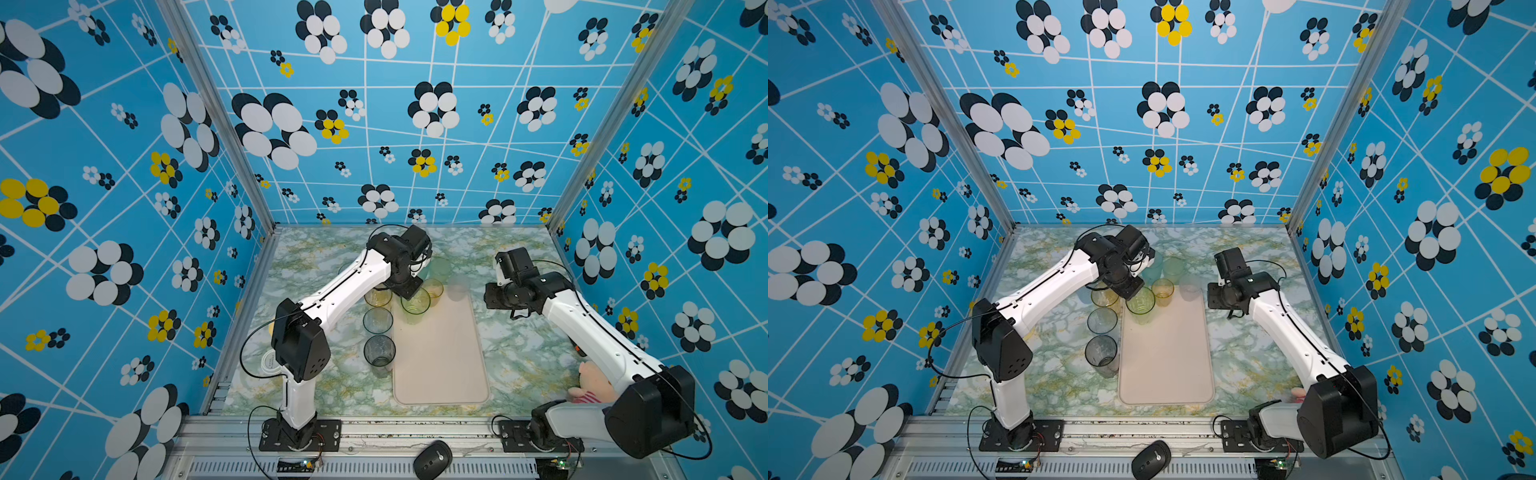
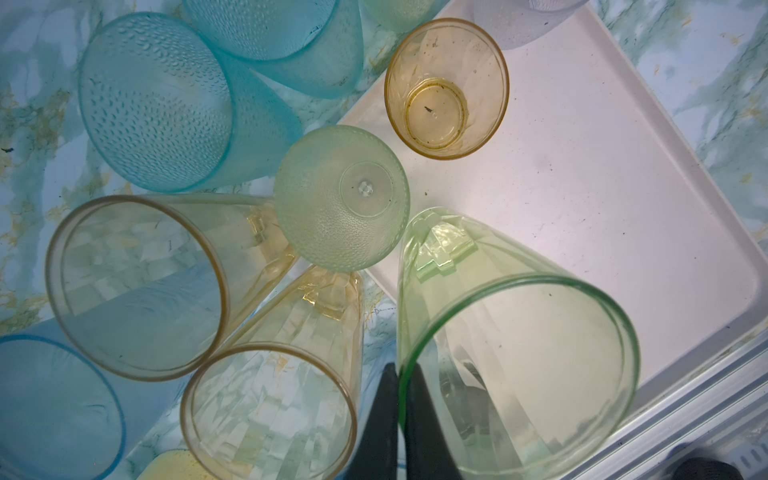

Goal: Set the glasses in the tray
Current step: 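Lower the green glass onto the tray beside the amber glass, then open the left gripper and raise it off the green glass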

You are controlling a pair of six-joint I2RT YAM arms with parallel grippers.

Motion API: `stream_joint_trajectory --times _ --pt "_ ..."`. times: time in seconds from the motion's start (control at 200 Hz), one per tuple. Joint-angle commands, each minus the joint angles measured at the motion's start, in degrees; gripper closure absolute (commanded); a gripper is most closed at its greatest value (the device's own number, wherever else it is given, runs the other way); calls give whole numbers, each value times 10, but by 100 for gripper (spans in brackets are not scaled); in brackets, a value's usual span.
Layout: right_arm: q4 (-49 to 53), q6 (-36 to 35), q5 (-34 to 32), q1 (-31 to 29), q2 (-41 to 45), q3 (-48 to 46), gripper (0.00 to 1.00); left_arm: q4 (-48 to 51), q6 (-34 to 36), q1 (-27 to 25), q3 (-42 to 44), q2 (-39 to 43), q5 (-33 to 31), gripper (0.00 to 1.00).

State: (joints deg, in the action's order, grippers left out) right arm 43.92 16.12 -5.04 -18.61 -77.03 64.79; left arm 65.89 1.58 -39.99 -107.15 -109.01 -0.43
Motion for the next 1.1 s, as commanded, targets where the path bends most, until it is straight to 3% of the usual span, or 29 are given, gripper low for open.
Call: stream_joint_trajectory --times 0.0,1.095 --pt "-8 9 10 -1 -7 13 53 -1 10 7 8 -5 -1 98" --pt "-16 11 15 -18 -47 25 53 14 30 38 -25 -58 0 96"
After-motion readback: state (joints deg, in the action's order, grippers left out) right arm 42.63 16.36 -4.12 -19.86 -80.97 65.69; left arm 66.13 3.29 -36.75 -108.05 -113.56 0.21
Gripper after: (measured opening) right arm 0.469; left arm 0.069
